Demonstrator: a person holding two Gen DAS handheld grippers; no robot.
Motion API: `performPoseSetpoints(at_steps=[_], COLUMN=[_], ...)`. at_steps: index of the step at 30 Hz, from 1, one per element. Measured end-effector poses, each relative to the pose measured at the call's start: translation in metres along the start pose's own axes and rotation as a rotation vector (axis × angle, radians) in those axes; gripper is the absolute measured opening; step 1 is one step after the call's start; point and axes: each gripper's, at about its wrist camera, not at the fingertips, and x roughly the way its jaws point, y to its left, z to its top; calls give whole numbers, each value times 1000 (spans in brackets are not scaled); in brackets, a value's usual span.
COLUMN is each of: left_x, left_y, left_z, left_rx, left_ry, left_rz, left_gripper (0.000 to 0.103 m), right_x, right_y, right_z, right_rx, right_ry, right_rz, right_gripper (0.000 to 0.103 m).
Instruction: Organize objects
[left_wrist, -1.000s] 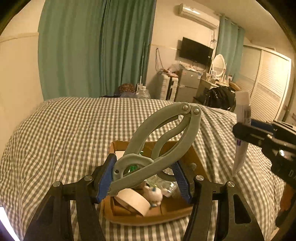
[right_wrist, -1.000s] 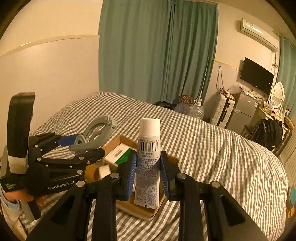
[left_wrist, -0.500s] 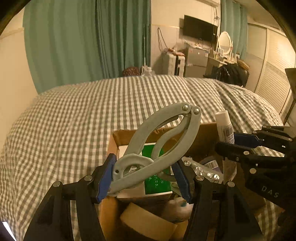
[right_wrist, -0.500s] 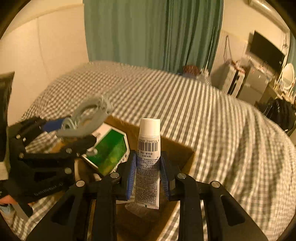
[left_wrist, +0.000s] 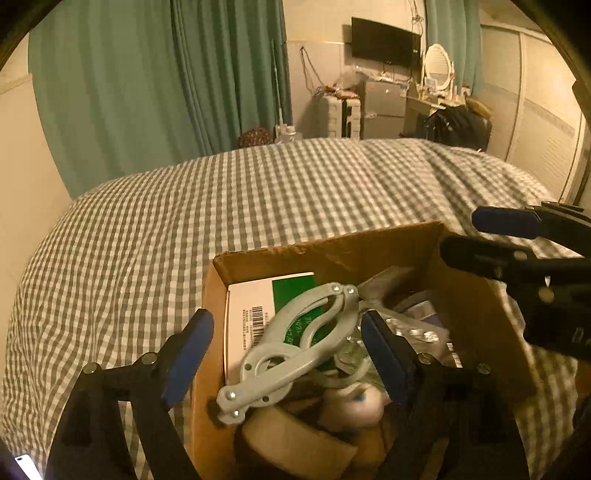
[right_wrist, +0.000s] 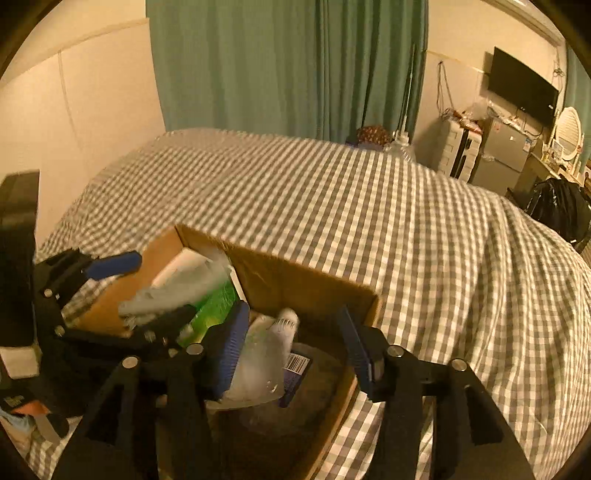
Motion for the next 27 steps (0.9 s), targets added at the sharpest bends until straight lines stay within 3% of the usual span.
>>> performPoseSetpoints(at_steps=[4,10,14,19,24,27], left_x=[-31,-100,-149,-216,-261,-278], left_y=[-3,-7,-2,5,12,12], left_z=[8,18,26,13,1,-10], left_rx=[-9,-13,-43,-59,-81,-94], left_ry=[-60,-205,-311,-471,-545,-584], left_rz=[-9,18,21,63,85,97], left_gripper=[91,102,103,103,103,103], right_x=[-28,-97,-149,-211,-266,-290], right_y=[2,3,12,27,41,47], right_z=[5,11,12,8,-6,-15], right_rx=[14,37,46,22,27,23], right_ry=[-50,-169,-259,-361,-463,-509], right_rz=[-17,-67,-106,-145,-190,-212], right_gripper=[54,71,81,91,103,103])
